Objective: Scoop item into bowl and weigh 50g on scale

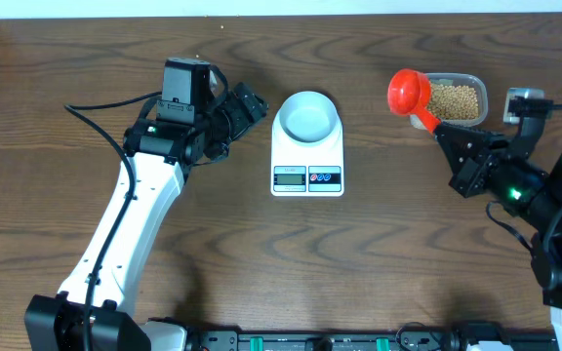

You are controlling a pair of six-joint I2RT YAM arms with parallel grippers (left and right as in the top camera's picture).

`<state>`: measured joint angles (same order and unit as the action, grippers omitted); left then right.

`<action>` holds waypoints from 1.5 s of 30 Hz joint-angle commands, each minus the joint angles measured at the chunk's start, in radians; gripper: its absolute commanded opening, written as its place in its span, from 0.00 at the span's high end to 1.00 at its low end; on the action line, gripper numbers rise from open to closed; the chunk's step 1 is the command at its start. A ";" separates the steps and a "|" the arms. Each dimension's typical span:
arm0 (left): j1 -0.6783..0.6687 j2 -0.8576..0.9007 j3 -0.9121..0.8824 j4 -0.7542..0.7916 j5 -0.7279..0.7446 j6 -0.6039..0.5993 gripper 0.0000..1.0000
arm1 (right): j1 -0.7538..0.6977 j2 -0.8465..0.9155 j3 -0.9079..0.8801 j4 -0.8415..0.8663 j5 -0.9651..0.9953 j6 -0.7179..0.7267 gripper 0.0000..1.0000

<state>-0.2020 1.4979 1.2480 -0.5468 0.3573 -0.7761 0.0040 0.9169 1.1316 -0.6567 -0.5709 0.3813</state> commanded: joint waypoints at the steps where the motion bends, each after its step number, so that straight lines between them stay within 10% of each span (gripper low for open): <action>1: 0.000 0.000 0.016 -0.002 -0.003 0.024 0.08 | -0.009 0.022 0.020 -0.019 0.001 -0.039 0.99; 45: 0.000 0.000 0.016 -0.002 -0.003 0.024 0.08 | -0.009 0.038 0.020 -0.056 -0.034 -0.125 0.99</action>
<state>-0.2020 1.4979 1.2480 -0.5468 0.3573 -0.7719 0.0040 0.9535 1.1316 -0.7124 -0.5884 0.2893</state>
